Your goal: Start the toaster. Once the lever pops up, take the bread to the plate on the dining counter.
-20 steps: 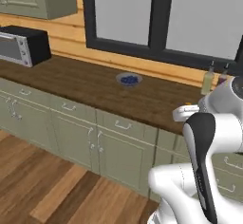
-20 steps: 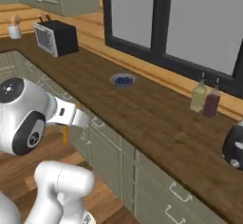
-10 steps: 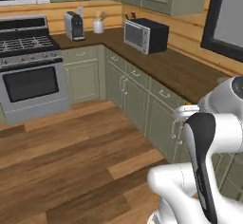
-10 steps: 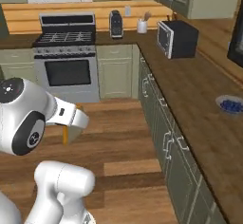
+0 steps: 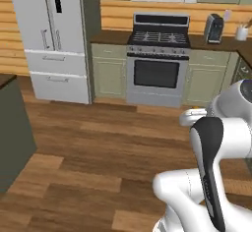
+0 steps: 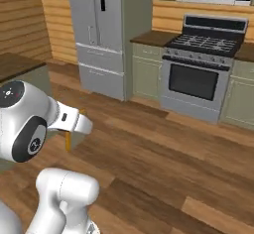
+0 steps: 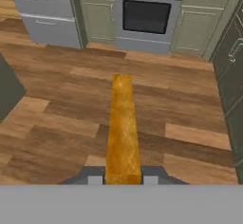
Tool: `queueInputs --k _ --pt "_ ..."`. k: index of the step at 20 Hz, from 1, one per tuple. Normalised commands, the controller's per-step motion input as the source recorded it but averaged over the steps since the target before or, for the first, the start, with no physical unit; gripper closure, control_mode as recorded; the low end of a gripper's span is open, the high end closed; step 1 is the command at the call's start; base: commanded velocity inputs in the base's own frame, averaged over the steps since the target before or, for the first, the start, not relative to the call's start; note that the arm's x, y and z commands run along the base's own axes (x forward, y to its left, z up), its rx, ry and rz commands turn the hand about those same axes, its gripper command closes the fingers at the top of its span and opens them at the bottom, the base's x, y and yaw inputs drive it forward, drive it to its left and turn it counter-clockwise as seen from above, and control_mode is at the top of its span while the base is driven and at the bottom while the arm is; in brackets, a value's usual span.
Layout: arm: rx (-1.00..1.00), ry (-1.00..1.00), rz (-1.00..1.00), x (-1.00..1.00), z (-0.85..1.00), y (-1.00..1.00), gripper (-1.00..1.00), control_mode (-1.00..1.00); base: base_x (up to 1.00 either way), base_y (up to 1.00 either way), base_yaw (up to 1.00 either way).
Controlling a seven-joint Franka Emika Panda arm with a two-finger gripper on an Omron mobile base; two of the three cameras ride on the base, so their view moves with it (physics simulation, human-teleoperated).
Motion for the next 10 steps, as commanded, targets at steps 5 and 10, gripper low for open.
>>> queueInputs --k 5,10 --pt "0.0 0.0 0.0 0.0 0.0 0.0 1.0 1.0 -0.11 0.12 1.0" --pt "0.0 0.0 0.0 0.0 0.0 0.0 1.0 1.0 -0.04 0.19 1.0"
